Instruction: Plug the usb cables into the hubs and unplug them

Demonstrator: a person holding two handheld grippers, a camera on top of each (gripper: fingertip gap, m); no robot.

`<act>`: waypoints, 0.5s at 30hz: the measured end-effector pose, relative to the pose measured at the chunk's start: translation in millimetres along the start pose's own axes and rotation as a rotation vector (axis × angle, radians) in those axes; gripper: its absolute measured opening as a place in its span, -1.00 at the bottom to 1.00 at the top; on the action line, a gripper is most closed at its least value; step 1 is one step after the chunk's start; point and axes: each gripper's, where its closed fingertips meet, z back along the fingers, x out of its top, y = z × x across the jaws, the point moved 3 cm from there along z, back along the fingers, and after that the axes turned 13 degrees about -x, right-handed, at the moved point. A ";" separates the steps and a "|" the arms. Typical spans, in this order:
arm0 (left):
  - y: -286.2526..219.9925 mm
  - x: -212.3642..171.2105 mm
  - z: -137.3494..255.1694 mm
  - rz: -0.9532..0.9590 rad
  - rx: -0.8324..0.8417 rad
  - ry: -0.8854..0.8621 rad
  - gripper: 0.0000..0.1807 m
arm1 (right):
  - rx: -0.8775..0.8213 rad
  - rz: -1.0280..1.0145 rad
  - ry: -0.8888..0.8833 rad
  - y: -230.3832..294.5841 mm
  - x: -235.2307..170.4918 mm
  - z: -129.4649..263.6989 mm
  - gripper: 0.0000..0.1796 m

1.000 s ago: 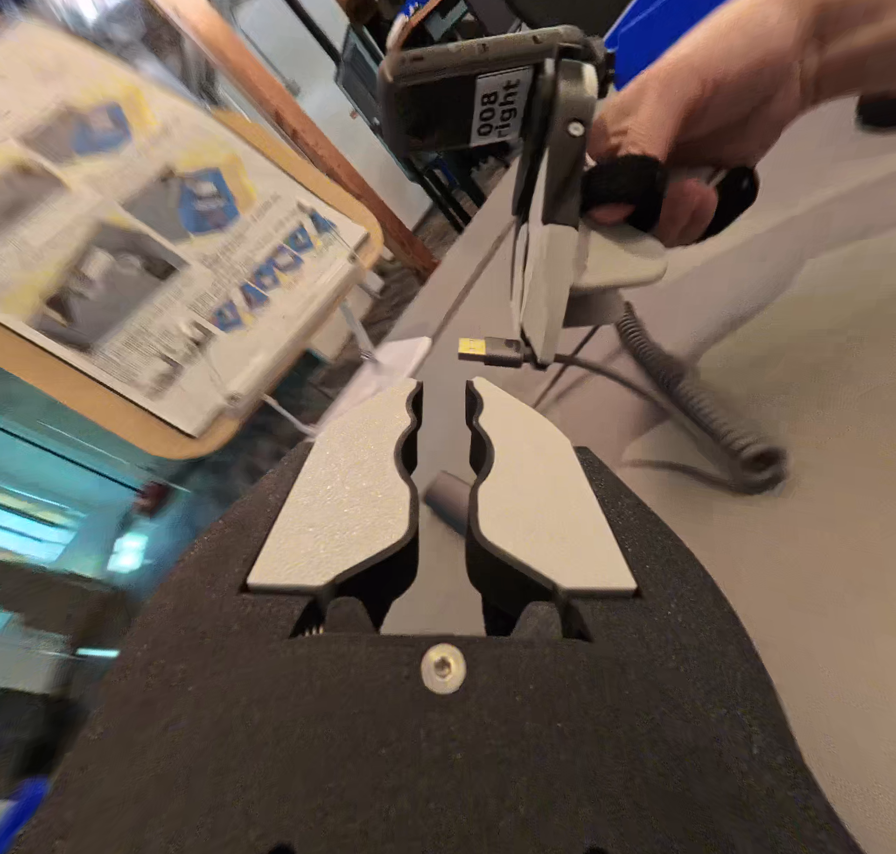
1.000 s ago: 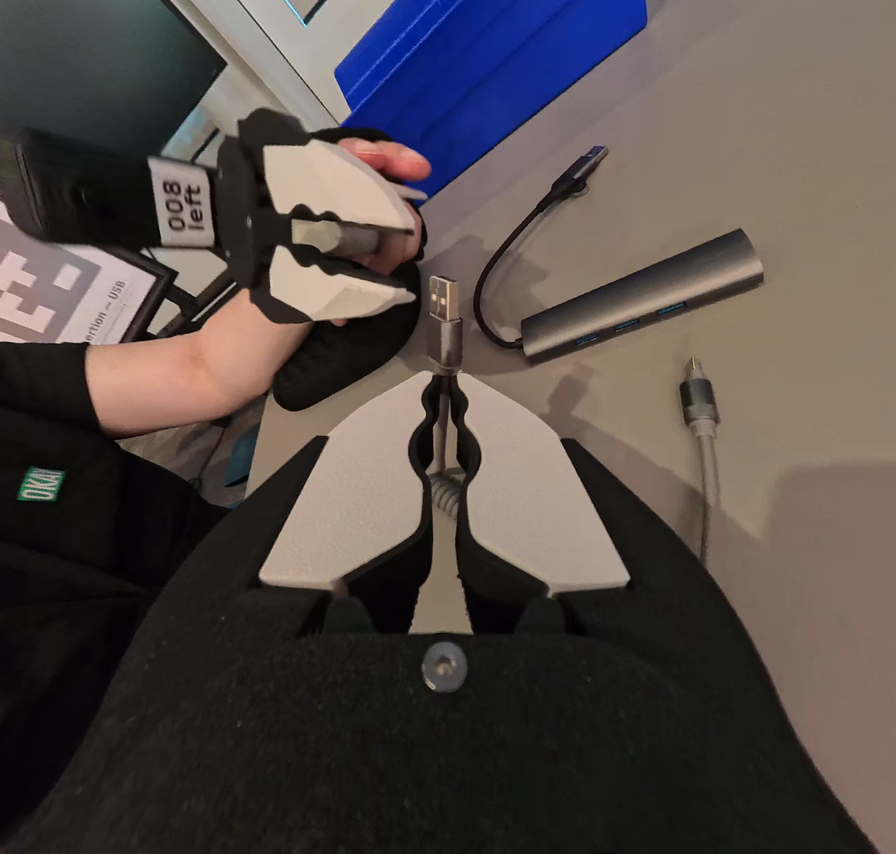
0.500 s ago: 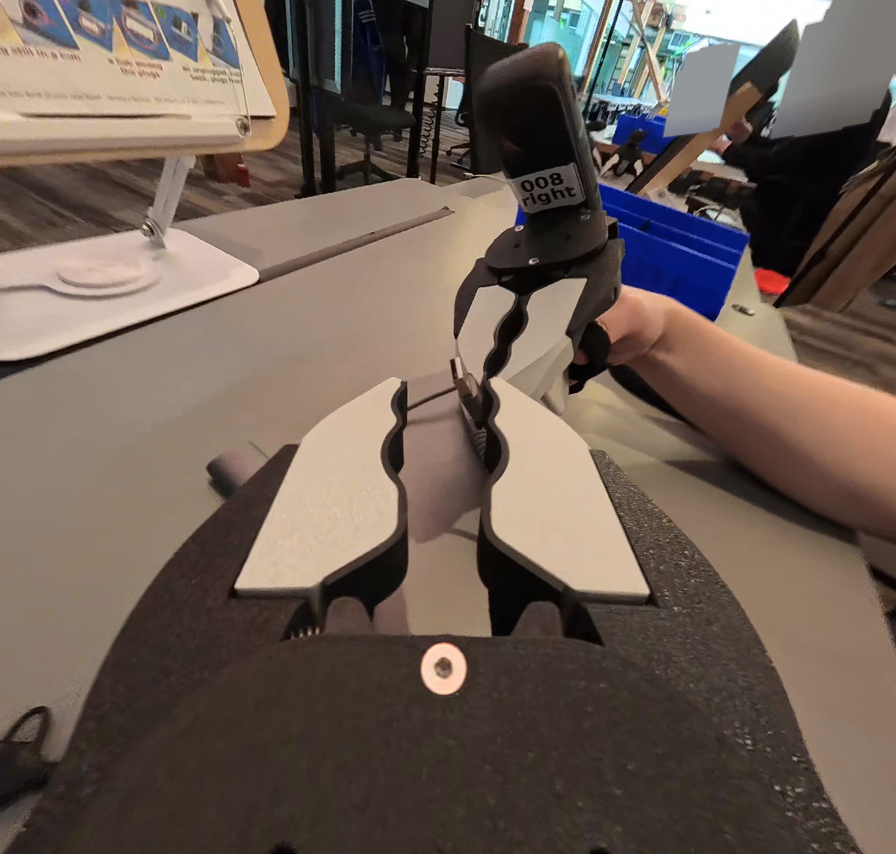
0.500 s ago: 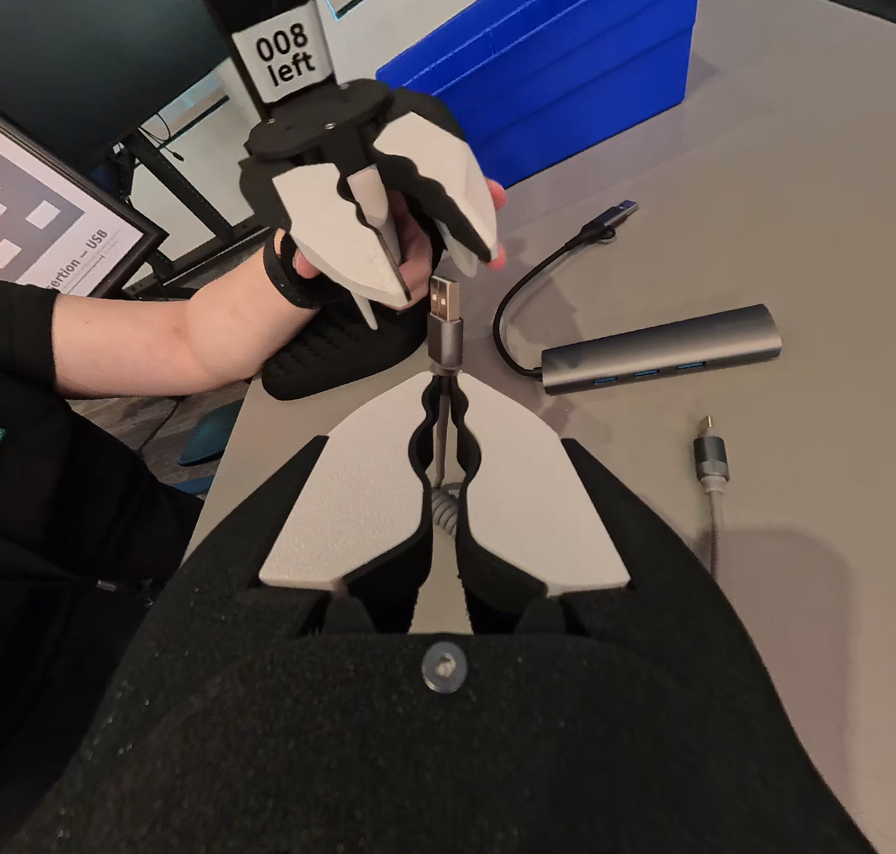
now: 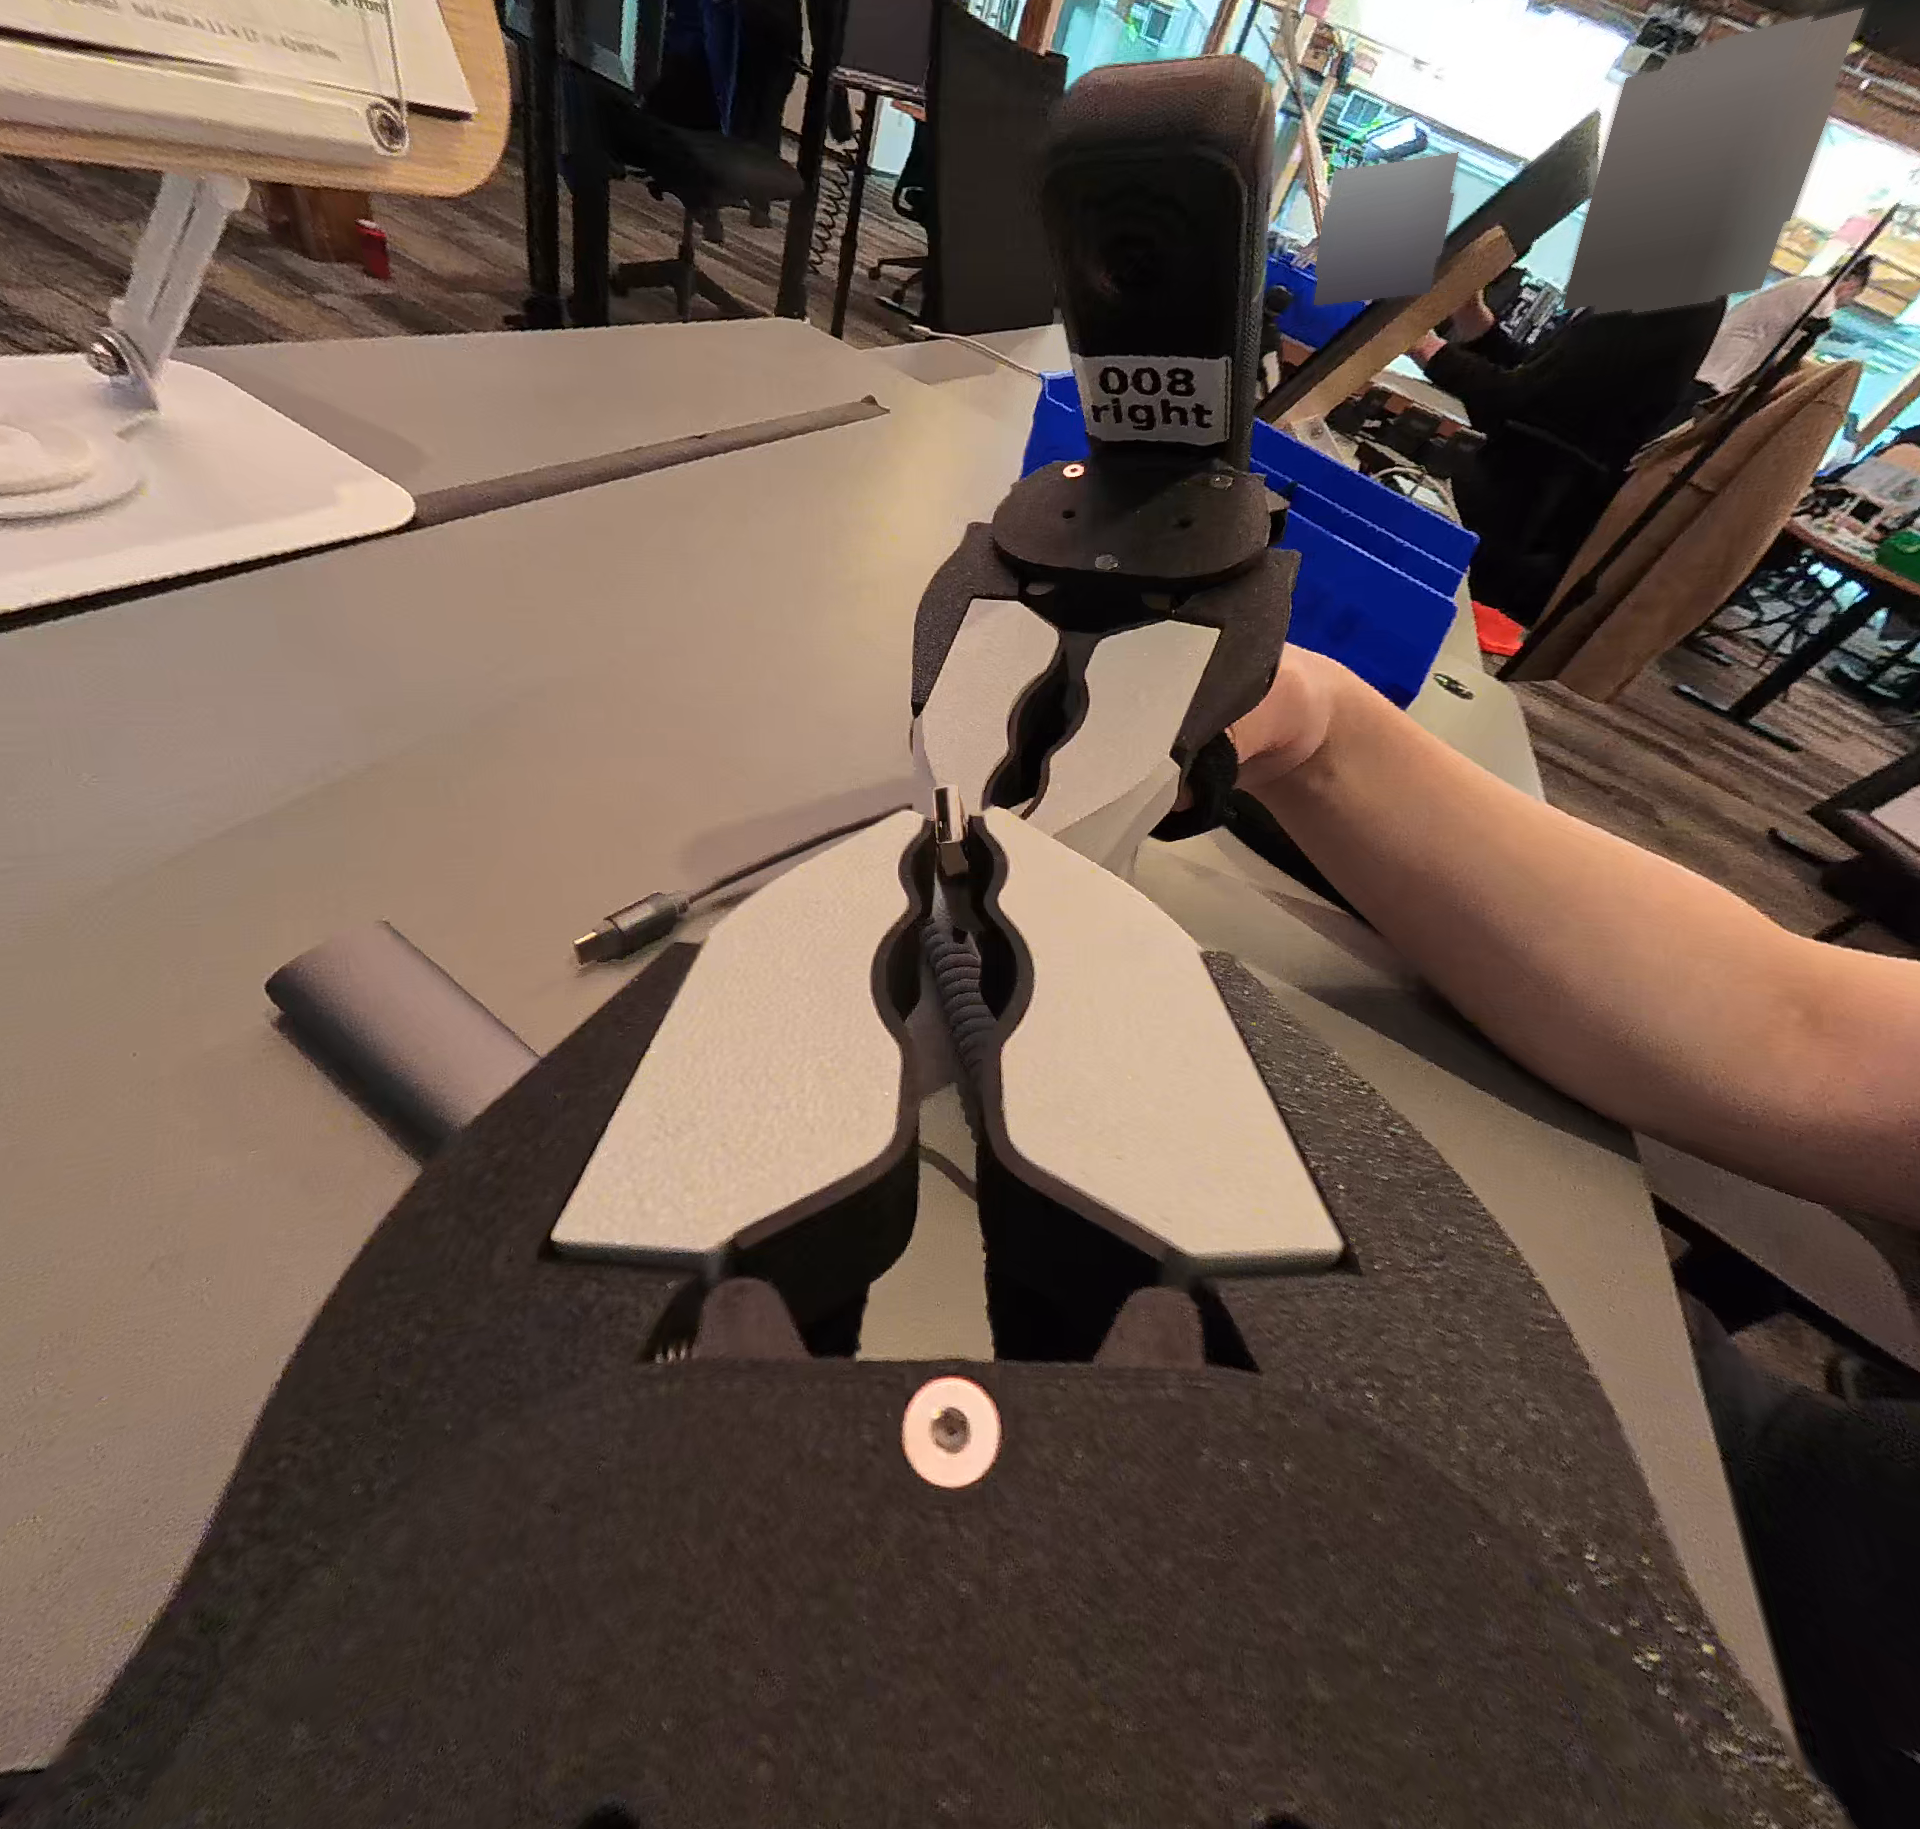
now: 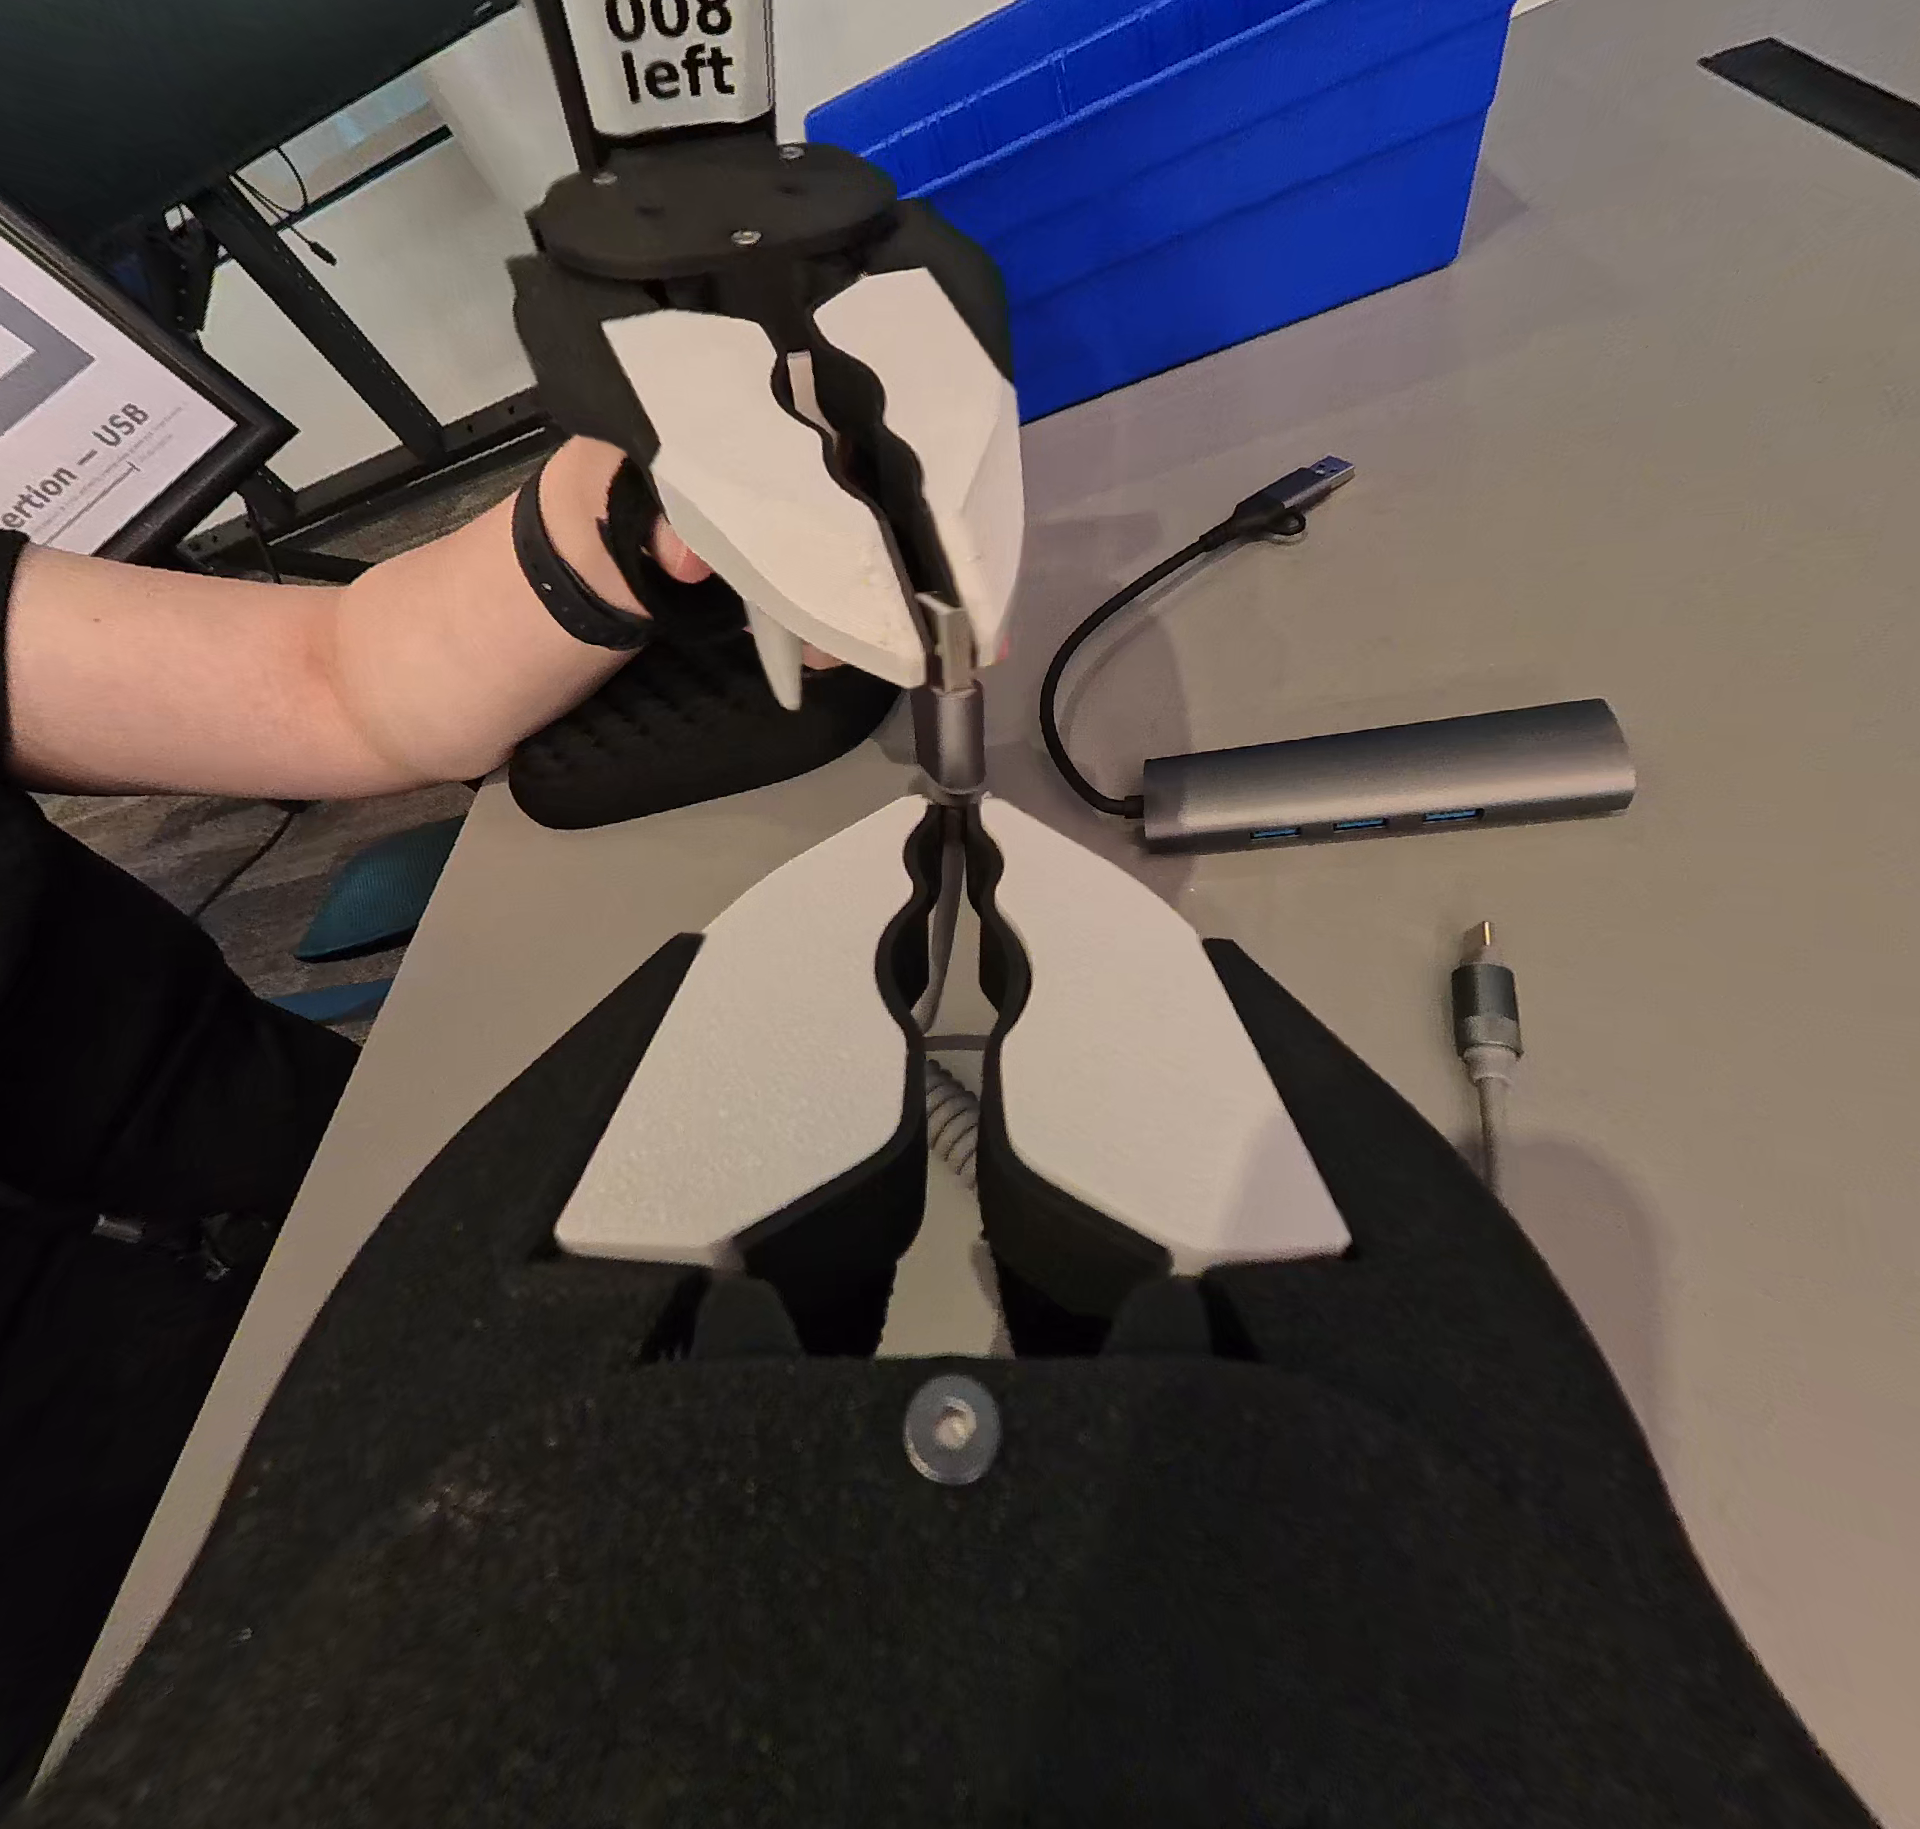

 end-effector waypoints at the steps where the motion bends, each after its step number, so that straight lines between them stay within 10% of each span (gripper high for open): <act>1: -0.4 0.5 0.0 0.020 -0.013 0.003 -0.95 | -0.004 0.007 -0.002 0.3 0.0 -0.5 -0.96; 7: 12.4 9.9 11.5 0.082 0.091 -0.082 -0.96 | -0.325 0.093 -0.133 -14.8 12.5 0.0 -0.50; 15: 26.9 9.4 22.2 0.370 0.124 -0.261 -0.96 | -0.896 0.446 -0.320 4.5 27.4 -9.9 -0.59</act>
